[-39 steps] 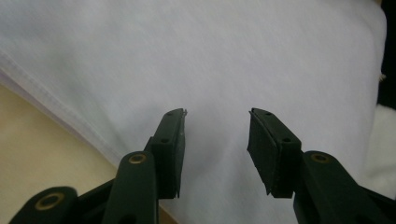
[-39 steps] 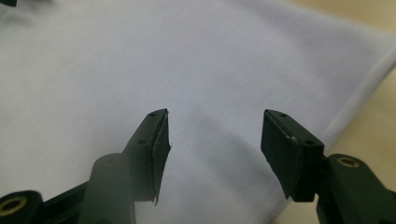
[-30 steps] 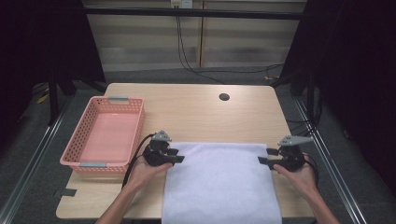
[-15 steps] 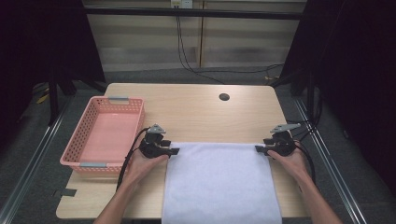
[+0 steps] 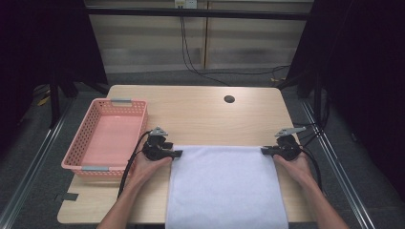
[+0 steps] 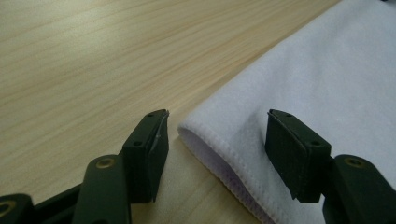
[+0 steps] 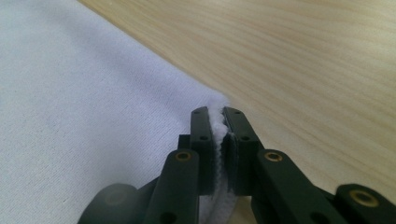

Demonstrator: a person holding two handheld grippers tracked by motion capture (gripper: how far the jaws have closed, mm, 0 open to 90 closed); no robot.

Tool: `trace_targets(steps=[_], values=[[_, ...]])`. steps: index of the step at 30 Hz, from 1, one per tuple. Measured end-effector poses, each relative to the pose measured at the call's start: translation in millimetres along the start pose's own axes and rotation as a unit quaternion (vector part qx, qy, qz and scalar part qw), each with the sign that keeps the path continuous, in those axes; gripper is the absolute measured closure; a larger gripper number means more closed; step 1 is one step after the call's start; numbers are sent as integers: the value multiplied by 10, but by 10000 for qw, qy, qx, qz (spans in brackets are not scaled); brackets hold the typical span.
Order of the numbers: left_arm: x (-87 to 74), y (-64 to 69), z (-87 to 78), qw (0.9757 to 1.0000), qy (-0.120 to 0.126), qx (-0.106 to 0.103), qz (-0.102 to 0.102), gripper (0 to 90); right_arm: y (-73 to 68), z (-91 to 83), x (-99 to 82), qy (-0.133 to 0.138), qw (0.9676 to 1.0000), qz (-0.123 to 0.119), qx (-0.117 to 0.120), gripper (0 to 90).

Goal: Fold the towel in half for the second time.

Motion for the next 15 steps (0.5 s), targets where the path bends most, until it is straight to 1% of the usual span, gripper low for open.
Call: trace_targets(steps=[1, 3, 5, 6, 7, 8, 9, 10, 11, 12, 13, 14, 15], values=[[1, 3, 4, 10000, -33, 30, 68, 401, 2, 2, 1, 5, 10000, 11, 4, 834], [3, 3, 11, 10000, -8, 20, 77, 414, 4, 2, 0, 5, 10000, 10, -20, 834], [7, 7, 22, 10000, 20, 4, 96, 465, 5, 1, -2, 10, 10000, 23, -33, 834], [12, 7, 33, 10000, 63, -9, 76, 509, 4, 2, -2, 24, 10000, 36, 14, 833], [15, 14, 43, 9999, 75, -45, 89, 556, 9, 3, -3, 29, 10000, 52, 11, 834], [15, 22, 48, 9999, 16, -84, 141, 629, 10, 4, -4, 34, 10000, 65, 13, 834], [14, 31, 57, 9998, 24, -146, 134, 716, 10, 2, -5, 28, 10000, 91, 13, 835], [14, 38, 62, 9997, 17, -173, 147, 761, 12, 4, -3, 40, 9999, 118, 10, 838], [30, 57, 55, 9997, 57, -188, 136, 783, 10, 2, -2, 31, 9998, 177, 55, 840], [45, 73, 41, 9995, 103, -270, 119, 793, 15, -3, 3, 40, 9997, 229, 25, 842], [84, 91, 3, 9992, 249, -312, 56, 795, 20, -9, 5, 47, 9997, 226, 34, 843], [119, 118, -30, 9987, 365, -355, 28, 798, 15, -17, 10, 94, 9994, 315, 85, 844], [142, 138, -53, 9983, 434, -394, 31, 800, 19, -35, 17, 117, 9993, 334, 102, 845]])
Point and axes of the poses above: each handheld gripper's, and its own axes: z roughly forward along the jaws, x roughly out of its top, y roughly to its right, the point moved 7 cm from there along z, roughly forward along the jaws, and after that the axes turned 9 degrees about -x, right-handed, at the moved point
